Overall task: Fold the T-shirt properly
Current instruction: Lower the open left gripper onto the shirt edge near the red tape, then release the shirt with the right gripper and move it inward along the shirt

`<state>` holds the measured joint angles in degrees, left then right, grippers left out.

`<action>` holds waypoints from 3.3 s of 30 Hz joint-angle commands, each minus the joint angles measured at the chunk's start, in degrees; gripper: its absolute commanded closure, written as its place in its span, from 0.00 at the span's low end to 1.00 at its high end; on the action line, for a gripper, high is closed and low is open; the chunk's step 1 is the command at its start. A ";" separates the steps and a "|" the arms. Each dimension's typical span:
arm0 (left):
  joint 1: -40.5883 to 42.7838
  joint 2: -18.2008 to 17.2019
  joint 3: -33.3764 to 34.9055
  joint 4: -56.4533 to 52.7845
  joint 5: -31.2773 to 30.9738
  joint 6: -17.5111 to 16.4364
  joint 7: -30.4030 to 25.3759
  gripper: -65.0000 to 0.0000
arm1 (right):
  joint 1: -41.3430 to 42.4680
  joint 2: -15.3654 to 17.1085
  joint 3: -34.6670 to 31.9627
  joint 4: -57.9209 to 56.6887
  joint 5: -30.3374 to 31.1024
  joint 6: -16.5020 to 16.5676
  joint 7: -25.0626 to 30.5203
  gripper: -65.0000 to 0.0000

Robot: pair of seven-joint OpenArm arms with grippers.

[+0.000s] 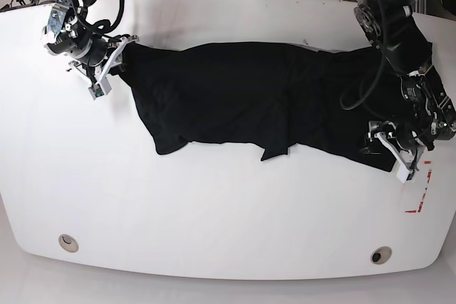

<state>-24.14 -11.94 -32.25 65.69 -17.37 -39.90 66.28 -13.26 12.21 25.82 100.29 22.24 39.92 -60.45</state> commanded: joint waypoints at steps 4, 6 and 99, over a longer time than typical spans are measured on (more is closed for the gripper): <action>-2.01 -0.87 0.24 -0.24 -1.14 -0.10 -1.44 0.31 | 0.39 0.63 0.35 0.65 0.47 0.08 0.79 0.78; -2.09 -0.90 0.63 -0.33 -1.36 -0.10 -1.49 0.38 | -0.01 0.53 0.46 1.16 0.48 0.08 0.80 0.78; 6.30 -11.77 -3.16 21.07 -8.34 -0.10 5.87 0.22 | 24.77 -8.82 -9.75 -10.40 0.46 0.08 -4.71 0.02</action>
<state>-16.95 -22.02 -35.09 84.77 -24.45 -39.92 73.73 10.66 3.03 16.16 89.78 21.47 39.92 -66.02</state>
